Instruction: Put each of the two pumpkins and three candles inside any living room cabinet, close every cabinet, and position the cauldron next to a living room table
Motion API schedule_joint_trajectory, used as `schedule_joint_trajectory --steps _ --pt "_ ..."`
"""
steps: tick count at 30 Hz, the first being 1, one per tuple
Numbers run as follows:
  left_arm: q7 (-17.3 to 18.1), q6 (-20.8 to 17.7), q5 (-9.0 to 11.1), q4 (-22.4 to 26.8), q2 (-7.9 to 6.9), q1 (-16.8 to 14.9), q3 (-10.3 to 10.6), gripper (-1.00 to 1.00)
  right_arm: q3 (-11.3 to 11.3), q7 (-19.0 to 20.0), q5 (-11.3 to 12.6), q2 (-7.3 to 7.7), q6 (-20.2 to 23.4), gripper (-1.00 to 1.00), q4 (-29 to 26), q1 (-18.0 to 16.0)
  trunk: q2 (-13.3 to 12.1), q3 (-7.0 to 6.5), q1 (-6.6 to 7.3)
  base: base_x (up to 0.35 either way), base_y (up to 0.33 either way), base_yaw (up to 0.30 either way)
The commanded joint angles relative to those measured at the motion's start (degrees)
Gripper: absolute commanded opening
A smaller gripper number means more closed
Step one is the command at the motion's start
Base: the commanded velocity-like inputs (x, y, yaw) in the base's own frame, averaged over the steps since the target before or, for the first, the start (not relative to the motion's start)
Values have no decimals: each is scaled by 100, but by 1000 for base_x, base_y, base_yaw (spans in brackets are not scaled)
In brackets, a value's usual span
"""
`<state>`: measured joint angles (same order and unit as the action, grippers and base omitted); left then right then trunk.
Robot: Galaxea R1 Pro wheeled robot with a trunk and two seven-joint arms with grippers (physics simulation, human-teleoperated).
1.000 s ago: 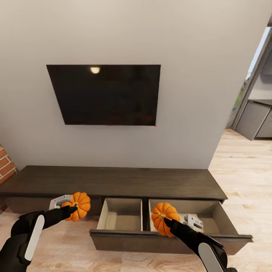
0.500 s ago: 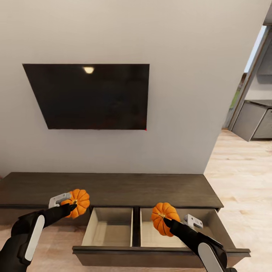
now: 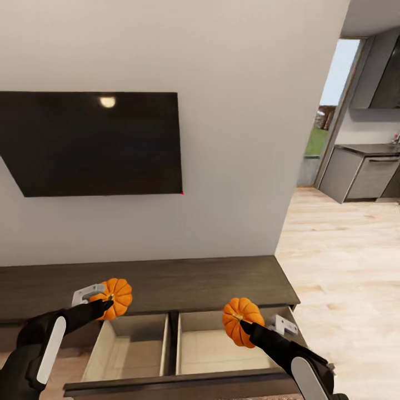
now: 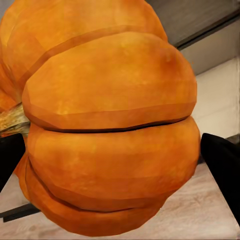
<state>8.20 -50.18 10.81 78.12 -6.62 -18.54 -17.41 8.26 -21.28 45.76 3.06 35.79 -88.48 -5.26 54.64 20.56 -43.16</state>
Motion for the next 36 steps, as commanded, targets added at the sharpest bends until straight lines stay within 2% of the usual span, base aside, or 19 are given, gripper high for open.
schedule_joint_trajectory --steps 1,20,29,36 --pt "-2 1 17 1 1 -1 1 -100 1 2 18 -3 -10 -100 -2 -1 1 3 0 8 -342 -64" --pt "-10 17 16 1 3 -1 -6 -100 69 1 11 -7 -7 -100 -18 -1 1 56 0 83 -335 -31" --pt "21 25 17 1 3 -1 -8 -100 71 -3 8 -7 -9 -100 -19 -1 1 74 0 21 -46 23" --pt "12 27 17 1 3 7 -8 -100 77 1 5 -6 -10 -100 -20 -1 1 99 0 200 -66 39"
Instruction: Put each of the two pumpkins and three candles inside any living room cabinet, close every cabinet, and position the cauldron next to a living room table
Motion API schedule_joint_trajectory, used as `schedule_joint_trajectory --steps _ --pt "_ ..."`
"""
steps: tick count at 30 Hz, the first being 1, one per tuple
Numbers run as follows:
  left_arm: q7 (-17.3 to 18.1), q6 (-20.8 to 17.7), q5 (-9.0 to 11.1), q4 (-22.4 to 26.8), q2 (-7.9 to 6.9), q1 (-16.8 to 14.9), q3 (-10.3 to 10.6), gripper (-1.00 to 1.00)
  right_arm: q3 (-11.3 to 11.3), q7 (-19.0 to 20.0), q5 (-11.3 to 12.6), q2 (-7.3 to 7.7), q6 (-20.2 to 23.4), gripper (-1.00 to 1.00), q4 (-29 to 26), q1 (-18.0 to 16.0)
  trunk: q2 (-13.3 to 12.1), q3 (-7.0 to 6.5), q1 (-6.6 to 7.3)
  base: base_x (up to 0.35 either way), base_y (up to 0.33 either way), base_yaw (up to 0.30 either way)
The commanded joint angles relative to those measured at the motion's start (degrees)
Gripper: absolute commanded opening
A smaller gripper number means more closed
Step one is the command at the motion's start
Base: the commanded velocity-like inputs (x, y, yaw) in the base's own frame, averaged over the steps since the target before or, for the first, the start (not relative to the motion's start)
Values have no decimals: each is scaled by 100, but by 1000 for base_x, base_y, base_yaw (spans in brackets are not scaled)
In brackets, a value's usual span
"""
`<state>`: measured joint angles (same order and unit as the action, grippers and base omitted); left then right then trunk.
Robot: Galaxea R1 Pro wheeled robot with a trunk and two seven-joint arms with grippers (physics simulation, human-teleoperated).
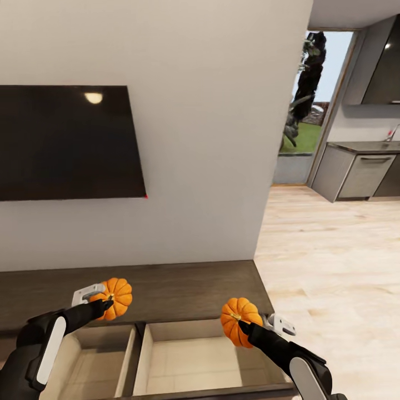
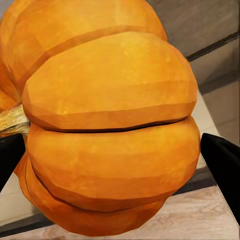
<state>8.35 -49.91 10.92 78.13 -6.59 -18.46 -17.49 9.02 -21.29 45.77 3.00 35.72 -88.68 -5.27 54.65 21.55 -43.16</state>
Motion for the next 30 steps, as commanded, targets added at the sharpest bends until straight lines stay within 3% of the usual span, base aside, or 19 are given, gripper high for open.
schedule_joint_trajectory --steps 1,30 --pt "-5 -1 7 0 0 0 0 -100 1 1 6 -1 -3 -100 -1 0 0 0 0 190 -212 6" --pt "-27 5 -2 -1 248 1 37 -100 21 0 3 -1 0 -100 -10 0 0 1 0 21 -162 84"
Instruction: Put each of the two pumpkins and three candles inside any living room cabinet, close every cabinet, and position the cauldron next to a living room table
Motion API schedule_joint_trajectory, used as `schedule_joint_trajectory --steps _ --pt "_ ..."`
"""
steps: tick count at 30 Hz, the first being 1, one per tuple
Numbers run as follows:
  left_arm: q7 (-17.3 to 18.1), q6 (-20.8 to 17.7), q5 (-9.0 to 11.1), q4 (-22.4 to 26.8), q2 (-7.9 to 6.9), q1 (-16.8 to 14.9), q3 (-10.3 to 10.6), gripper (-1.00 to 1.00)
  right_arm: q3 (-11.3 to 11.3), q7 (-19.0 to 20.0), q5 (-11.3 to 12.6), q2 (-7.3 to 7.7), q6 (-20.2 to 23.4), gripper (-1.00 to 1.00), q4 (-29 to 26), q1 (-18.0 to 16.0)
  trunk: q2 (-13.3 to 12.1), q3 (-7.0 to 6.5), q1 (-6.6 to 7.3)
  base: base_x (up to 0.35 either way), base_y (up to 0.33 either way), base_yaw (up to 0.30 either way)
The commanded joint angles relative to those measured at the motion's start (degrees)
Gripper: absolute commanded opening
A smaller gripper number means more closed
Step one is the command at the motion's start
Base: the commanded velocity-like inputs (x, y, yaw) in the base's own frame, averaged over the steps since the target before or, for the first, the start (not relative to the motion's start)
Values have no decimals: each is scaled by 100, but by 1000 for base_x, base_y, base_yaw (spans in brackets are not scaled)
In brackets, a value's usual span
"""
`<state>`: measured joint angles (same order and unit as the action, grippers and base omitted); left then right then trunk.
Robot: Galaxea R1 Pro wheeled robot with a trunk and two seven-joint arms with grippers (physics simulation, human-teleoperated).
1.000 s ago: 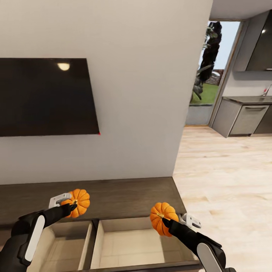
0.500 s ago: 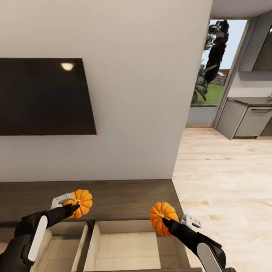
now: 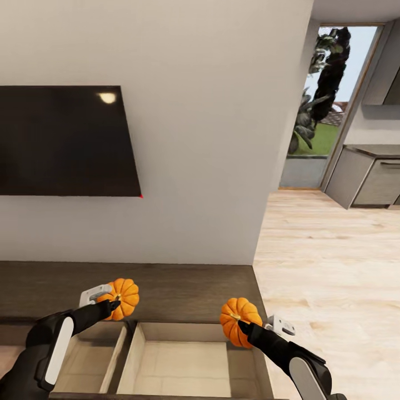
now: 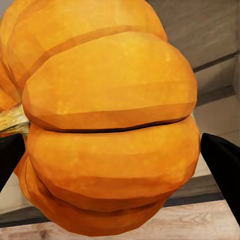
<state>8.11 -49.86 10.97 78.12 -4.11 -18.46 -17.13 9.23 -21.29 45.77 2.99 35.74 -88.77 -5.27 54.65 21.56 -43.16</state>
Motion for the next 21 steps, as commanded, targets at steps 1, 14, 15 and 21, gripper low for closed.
schedule_joint_trajectory --steps 1,14,15,21 --pt "-4 1 -7 1 2 0 3 -100 3 2 3 0 -3 -100 0 0 0 0 0 0 -30 6" --pt "15 -79 6 9 7 0 143 -100 30 2 -75 6 3 -100 28 0 0 0 0 0 -55 1" --pt "15 -81 9 10 5 0 140 -100 29 1 -75 4 11 -100 28 -2 40 18 -22 0 -1 0" --pt "2 -408 19 43 7 0 140 -100 23 -8 -59 3 42 -100 16 -9 201 90 -110 0 0 0"
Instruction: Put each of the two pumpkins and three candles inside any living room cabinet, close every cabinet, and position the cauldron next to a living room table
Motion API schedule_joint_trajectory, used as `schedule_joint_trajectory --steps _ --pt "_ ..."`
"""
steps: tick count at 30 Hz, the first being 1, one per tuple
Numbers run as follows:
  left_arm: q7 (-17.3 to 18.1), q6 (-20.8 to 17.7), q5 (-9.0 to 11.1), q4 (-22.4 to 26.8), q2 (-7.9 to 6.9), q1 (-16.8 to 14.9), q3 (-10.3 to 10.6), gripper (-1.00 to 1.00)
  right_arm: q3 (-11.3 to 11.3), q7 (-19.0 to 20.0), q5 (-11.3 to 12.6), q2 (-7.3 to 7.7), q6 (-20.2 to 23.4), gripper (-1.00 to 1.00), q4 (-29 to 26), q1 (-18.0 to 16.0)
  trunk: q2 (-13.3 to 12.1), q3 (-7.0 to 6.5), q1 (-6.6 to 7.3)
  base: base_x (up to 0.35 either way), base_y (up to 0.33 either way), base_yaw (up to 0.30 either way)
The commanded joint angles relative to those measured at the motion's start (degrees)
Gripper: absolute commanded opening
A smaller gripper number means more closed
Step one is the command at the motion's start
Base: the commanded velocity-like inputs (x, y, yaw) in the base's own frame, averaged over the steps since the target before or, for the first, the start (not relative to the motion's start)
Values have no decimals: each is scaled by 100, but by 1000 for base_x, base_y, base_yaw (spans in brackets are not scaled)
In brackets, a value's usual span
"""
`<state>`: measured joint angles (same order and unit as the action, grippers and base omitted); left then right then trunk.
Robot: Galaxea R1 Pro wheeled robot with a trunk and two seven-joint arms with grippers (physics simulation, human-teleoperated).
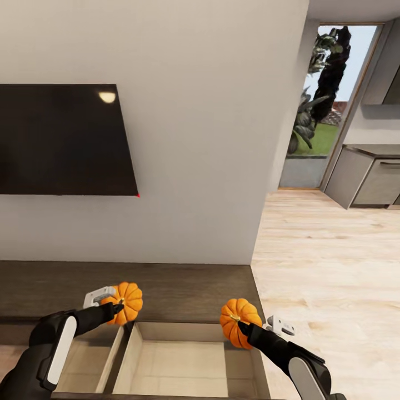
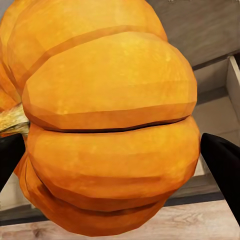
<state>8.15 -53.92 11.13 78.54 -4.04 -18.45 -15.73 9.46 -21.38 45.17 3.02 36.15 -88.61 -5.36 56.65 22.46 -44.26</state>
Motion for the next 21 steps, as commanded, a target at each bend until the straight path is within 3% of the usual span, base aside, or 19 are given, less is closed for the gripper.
schedule_joint_trajectory --steps 1,4,11,16,18,21 --pt "-4 -46 3 13 0 0 0 -100 -7 1 13 2 4 -100 -6 0 0 0 0 0 0 0" --pt "-7 -106 -1 62 0 0 -3 -100 -8 2 42 -1 5 -100 -14 0 0 0 0 0 0 0" --pt "-35 -237 -12 82 11 0 3 -100 6 -5 61 -9 29 -100 -17 0 281 126 -154 0 0 0" --pt "-447 -321 -29 82 251 0 18 -100 35 -42 58 -35 171 -100 -17 -17 481 215 -264 0 0 0" --pt "-738 -333 -25 82 326 0 126 -100 44 -70 26 -185 434 -100 -16 -82 562 251 -307 0 0 0" --pt "-1015 -321 -38 60 374 0 582 -100 56 -309 -26 -500 688 -100 -9 -118 682 305 -373 0 0 0"
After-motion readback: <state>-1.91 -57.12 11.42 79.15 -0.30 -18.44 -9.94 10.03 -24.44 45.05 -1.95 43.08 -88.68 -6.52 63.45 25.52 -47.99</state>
